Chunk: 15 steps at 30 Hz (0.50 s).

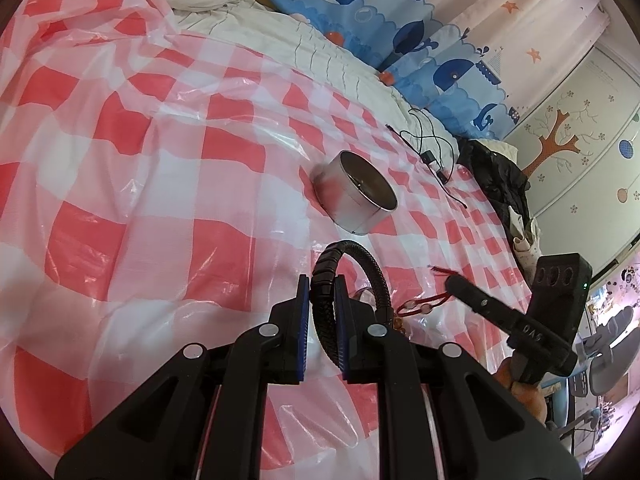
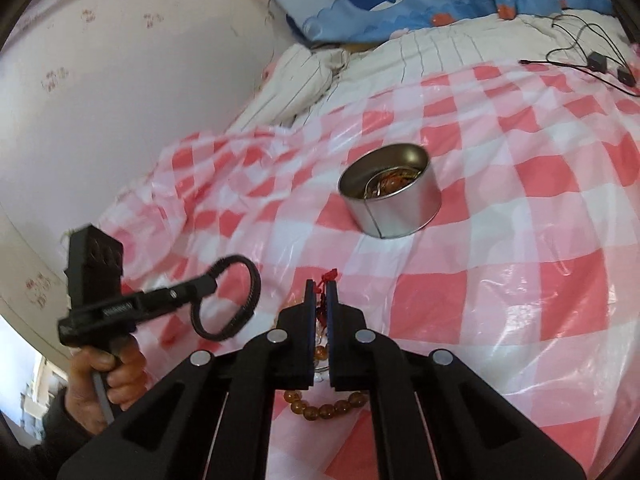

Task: Organize jewelry
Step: 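Close the right tool on the red cord bracelet while the left tool holds the black cord bracelet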

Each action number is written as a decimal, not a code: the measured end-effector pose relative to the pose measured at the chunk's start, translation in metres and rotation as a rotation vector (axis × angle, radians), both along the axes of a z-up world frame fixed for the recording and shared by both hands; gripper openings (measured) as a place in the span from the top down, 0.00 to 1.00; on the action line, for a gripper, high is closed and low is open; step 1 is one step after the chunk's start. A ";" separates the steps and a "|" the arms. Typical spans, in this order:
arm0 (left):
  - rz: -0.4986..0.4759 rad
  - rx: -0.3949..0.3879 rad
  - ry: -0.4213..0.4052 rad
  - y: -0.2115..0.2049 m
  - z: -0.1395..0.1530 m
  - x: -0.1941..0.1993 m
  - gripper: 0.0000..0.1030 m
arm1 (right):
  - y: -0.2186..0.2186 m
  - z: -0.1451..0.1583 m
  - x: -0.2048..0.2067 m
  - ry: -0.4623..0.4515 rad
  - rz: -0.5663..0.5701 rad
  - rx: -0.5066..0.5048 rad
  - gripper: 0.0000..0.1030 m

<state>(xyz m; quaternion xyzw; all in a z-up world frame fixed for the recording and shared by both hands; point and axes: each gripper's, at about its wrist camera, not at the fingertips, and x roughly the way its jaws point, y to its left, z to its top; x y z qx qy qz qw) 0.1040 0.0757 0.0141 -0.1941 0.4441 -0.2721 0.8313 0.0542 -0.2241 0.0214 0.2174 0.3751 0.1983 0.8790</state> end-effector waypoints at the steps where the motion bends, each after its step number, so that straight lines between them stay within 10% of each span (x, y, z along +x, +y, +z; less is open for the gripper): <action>1: 0.002 0.002 0.001 0.000 0.000 0.001 0.90 | -0.001 0.001 0.000 0.000 -0.007 -0.007 0.95; 8: 0.032 0.085 0.022 -0.005 -0.014 0.005 0.89 | -0.008 -0.016 0.011 0.070 -0.095 -0.145 0.90; 10: 0.035 0.124 0.027 -0.008 -0.018 0.006 0.89 | -0.011 -0.024 0.014 0.105 -0.120 -0.160 0.34; 15: 0.040 0.185 0.023 -0.014 -0.022 0.006 0.89 | -0.003 -0.028 0.016 0.105 -0.137 -0.282 0.31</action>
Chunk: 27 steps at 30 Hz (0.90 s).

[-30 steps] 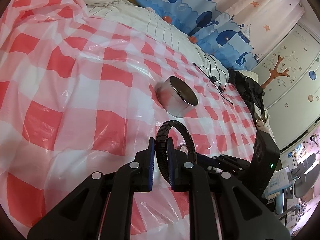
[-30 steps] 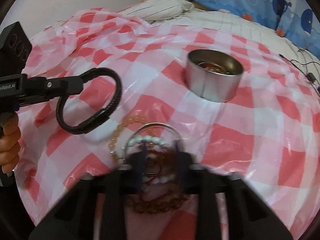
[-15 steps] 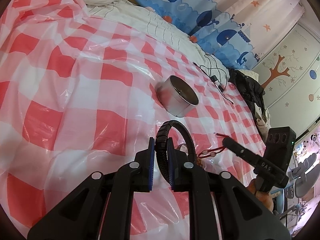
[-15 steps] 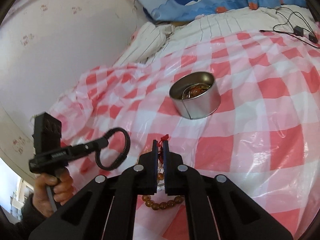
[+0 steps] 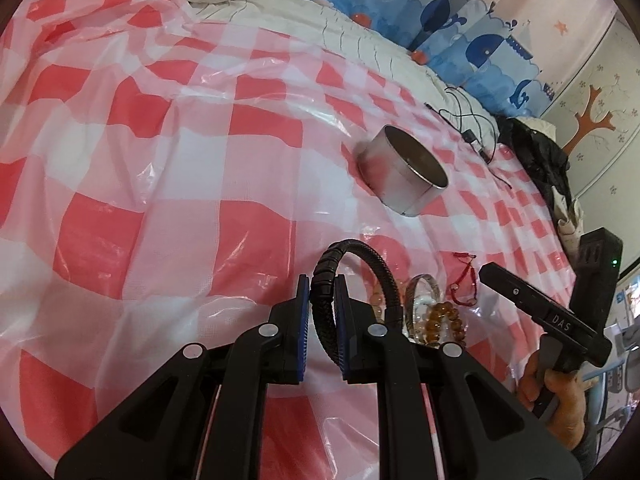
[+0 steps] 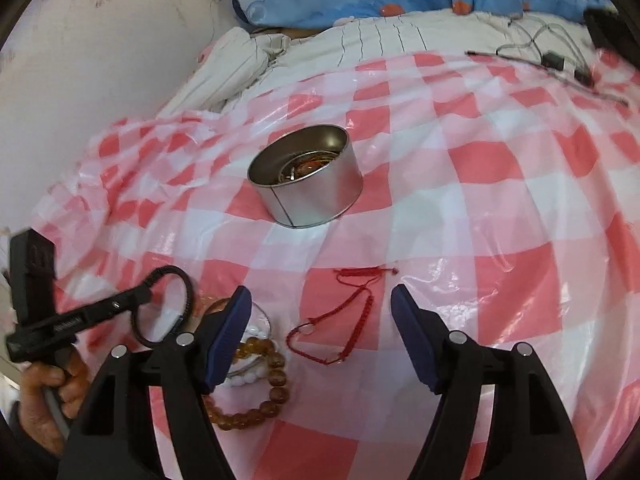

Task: Organize jewelry
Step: 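Close the right tool on the red cord bracelet while the left tool holds the black cord bracelet, then carry the red cord bracelet in the right tool to the tin while the left tool carries the black one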

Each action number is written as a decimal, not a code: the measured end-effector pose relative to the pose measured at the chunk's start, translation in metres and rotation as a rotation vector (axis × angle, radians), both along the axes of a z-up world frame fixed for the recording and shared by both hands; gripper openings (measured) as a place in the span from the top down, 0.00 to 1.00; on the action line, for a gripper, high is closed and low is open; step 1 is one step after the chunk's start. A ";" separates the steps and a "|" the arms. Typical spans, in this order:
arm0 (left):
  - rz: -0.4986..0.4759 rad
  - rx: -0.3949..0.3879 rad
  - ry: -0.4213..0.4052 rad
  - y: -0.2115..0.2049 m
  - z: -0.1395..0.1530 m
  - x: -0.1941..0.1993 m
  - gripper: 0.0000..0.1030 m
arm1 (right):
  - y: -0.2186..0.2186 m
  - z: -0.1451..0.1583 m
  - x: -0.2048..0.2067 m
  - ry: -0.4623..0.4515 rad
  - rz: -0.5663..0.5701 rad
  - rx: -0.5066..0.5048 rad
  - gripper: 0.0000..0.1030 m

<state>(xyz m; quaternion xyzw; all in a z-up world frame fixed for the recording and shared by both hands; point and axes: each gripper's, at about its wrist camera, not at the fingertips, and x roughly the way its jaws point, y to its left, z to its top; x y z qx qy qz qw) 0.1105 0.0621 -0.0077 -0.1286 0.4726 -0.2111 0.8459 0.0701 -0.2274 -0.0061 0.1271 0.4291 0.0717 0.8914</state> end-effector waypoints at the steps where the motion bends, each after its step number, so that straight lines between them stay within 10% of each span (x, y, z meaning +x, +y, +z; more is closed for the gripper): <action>1: 0.004 0.015 -0.002 -0.001 -0.001 0.000 0.89 | 0.002 -0.002 0.001 0.007 -0.001 -0.025 0.30; 9: -0.020 0.118 0.013 -0.020 -0.017 0.003 0.89 | 0.026 -0.023 0.011 0.071 0.051 -0.215 0.23; 12: -0.029 0.151 0.001 -0.024 -0.017 0.003 0.89 | 0.031 -0.024 0.009 0.060 0.059 -0.276 0.46; 16: -0.040 0.168 -0.006 -0.026 -0.016 0.002 0.89 | 0.013 -0.022 0.009 0.063 0.018 -0.200 0.86; 27: -0.045 0.095 -0.016 -0.021 -0.005 0.000 0.91 | -0.009 0.008 -0.002 -0.033 -0.004 0.079 0.93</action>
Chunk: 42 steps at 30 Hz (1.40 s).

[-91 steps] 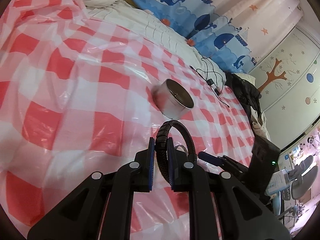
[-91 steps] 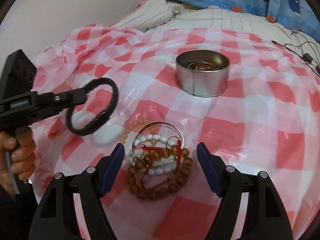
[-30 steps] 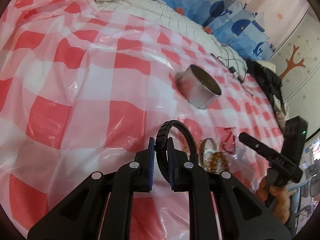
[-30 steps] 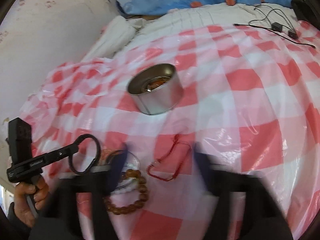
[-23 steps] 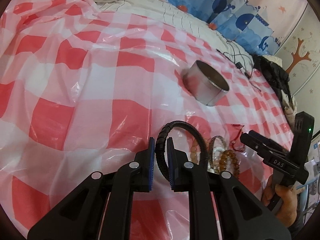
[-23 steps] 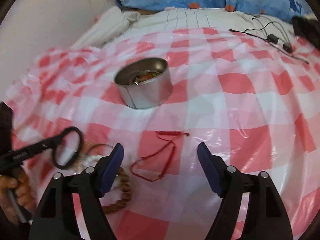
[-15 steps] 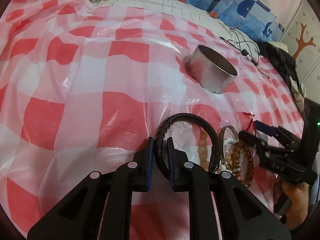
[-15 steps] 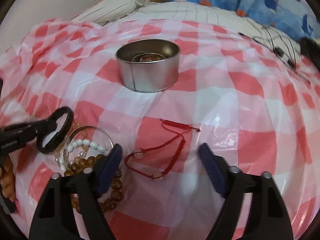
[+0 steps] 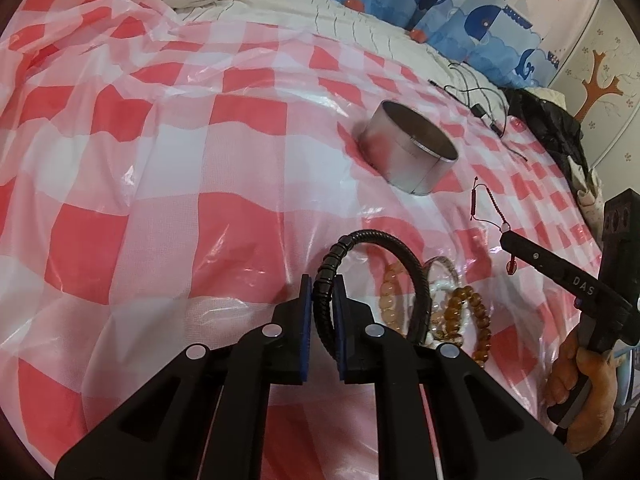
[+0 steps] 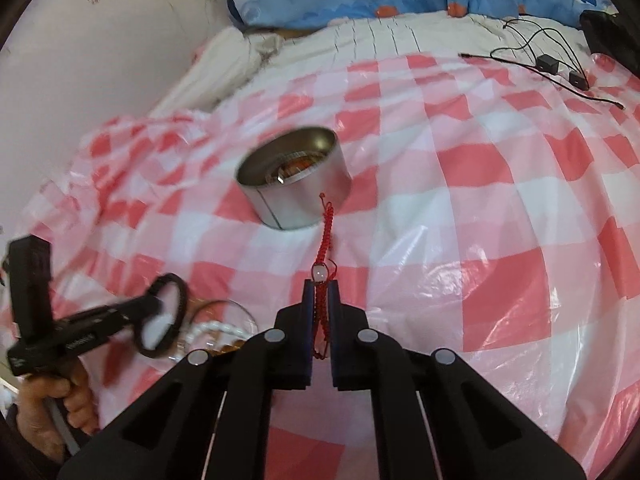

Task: Organize jewelry
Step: 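Carry the red cord bracelet in the right tool to the tin while the left tool carries the black one, then open both tools over the silver tin to drop the cord bracelets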

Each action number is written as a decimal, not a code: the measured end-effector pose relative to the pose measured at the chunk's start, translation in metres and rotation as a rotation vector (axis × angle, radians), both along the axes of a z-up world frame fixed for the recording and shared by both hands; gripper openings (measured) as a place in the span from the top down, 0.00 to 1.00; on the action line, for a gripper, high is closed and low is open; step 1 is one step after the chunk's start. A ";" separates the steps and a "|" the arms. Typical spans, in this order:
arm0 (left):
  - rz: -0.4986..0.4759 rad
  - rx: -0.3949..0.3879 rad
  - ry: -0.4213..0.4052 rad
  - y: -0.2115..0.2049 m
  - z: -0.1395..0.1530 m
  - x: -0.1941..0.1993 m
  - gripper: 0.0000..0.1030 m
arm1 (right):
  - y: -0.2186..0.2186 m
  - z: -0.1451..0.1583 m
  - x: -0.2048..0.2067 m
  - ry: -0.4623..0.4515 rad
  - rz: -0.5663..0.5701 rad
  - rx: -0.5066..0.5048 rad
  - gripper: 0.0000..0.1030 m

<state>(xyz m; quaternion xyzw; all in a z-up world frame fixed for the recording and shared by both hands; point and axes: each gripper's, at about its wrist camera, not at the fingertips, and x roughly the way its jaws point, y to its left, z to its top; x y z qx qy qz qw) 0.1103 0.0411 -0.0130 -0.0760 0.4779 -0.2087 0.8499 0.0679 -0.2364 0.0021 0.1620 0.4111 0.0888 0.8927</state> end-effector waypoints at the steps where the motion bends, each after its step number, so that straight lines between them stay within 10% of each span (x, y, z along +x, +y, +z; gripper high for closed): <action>1: -0.002 -0.004 -0.004 0.000 0.002 -0.001 0.91 | -0.001 0.003 -0.001 -0.009 0.001 0.010 0.93; 18: -0.020 -0.104 -0.077 -0.035 0.046 0.026 0.91 | -0.016 0.026 0.028 -0.063 0.050 0.167 0.93; 32: -0.012 -0.108 -0.092 -0.098 0.050 0.117 0.91 | -0.003 0.043 0.104 -0.136 0.106 0.049 0.93; 38: 0.004 -0.077 -0.042 -0.092 0.036 0.131 0.83 | 0.029 0.006 0.134 -0.008 0.190 -0.121 0.92; 42: 0.049 -0.100 -0.071 -0.063 0.049 0.113 0.72 | 0.027 0.007 0.120 -0.030 0.165 -0.159 0.56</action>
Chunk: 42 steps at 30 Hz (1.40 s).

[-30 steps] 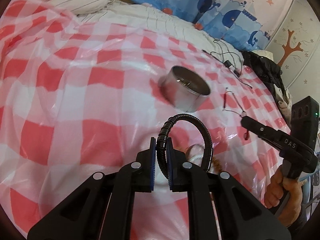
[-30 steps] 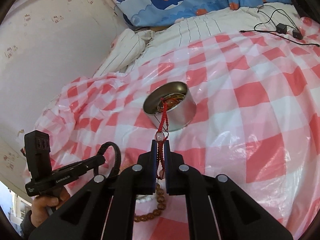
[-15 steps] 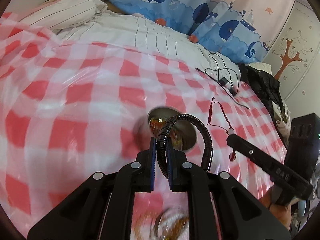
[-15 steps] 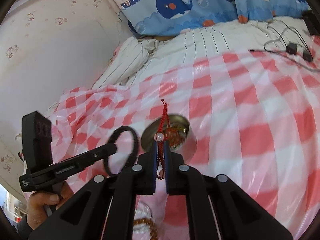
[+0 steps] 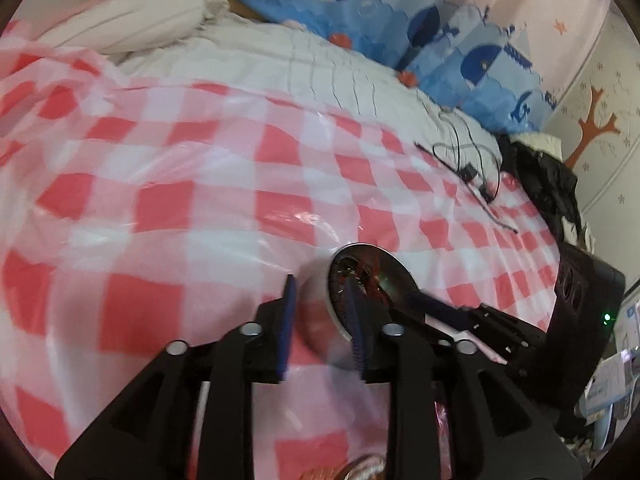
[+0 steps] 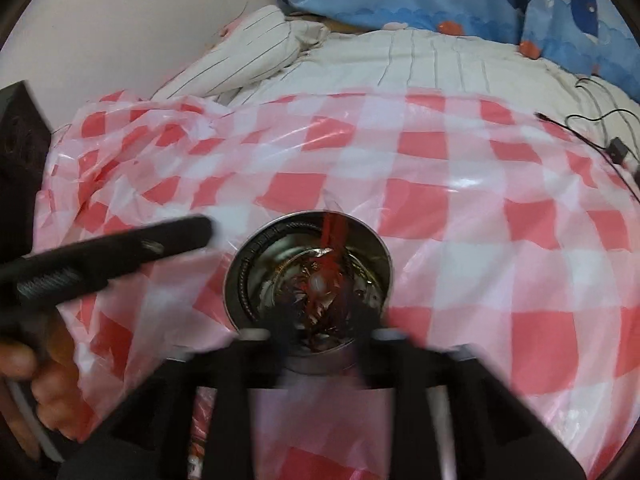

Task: Organize jewelry
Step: 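Open both tools over the silver tin to drop the cord bracelets, then move the right tool to the amber bead bracelet while the left tool closes on the silver bangle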

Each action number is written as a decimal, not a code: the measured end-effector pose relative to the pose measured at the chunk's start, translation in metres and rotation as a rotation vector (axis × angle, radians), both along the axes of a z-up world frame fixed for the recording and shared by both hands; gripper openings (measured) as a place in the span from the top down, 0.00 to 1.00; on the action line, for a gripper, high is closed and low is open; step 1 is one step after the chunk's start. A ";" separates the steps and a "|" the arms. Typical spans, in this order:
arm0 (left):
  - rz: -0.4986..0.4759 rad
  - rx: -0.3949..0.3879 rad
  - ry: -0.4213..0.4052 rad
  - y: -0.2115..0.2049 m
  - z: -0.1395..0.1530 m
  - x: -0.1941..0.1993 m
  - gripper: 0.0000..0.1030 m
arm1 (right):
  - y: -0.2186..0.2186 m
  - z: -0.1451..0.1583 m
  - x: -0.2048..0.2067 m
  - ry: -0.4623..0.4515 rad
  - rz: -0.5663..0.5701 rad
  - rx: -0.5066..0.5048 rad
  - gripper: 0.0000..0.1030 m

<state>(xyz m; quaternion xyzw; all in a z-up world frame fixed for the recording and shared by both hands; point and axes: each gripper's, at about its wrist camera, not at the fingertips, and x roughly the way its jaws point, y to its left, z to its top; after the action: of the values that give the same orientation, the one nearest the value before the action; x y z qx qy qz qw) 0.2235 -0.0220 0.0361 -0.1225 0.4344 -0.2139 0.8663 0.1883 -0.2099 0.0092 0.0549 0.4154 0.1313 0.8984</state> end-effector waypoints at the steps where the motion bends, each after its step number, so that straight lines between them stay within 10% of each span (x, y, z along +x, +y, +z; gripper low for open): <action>1: 0.013 -0.005 -0.006 0.009 0.002 -0.010 0.70 | -0.002 0.006 -0.007 -0.018 -0.009 -0.007 0.54; 21: -0.017 0.066 0.003 0.055 -0.013 -0.167 0.58 | -0.040 0.014 -0.168 0.040 -0.123 0.148 0.33; 28: -0.075 0.199 -0.080 0.038 -0.007 -0.184 0.58 | -0.034 0.028 -0.182 0.022 -0.159 0.182 0.30; 42: -0.079 0.148 -0.066 0.037 -0.008 -0.154 0.58 | 0.034 -0.016 -0.148 0.103 0.017 -0.127 0.45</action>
<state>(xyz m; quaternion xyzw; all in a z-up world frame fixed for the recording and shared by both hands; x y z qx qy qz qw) 0.0691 0.0145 0.0282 -0.0337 0.4248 -0.2191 0.8777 0.0401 -0.1763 -0.0065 0.0012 0.4689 0.1093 0.8764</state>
